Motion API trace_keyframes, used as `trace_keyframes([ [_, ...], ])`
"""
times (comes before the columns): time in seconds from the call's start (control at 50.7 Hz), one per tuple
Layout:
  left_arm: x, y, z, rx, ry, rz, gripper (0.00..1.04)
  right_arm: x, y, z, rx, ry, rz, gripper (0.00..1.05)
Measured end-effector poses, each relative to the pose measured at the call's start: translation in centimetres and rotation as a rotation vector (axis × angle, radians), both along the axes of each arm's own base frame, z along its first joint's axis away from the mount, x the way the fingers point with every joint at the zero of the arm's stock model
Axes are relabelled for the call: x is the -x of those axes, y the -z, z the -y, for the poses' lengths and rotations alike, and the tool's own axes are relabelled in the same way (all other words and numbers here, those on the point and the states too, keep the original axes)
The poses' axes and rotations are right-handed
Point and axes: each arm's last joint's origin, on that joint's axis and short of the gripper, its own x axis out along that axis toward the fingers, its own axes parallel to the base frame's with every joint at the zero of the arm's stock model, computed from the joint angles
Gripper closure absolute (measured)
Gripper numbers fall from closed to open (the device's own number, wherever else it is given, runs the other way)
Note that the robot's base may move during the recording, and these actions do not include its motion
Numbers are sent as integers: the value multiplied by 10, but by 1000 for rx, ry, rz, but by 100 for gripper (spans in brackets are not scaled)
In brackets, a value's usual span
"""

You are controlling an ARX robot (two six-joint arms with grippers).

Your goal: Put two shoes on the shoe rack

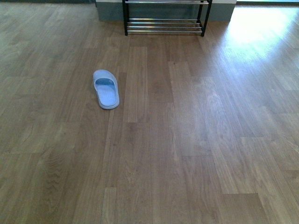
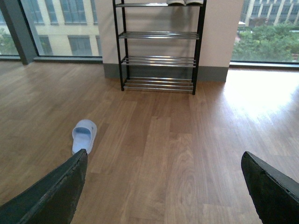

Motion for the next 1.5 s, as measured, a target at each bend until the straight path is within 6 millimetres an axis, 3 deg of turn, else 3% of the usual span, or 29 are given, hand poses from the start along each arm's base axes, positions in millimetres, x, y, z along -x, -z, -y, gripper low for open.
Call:
trace_keyframes([
  [1.5,1,-2,1,-34,3,14,103,0,0,0,0,2,0,9],
])
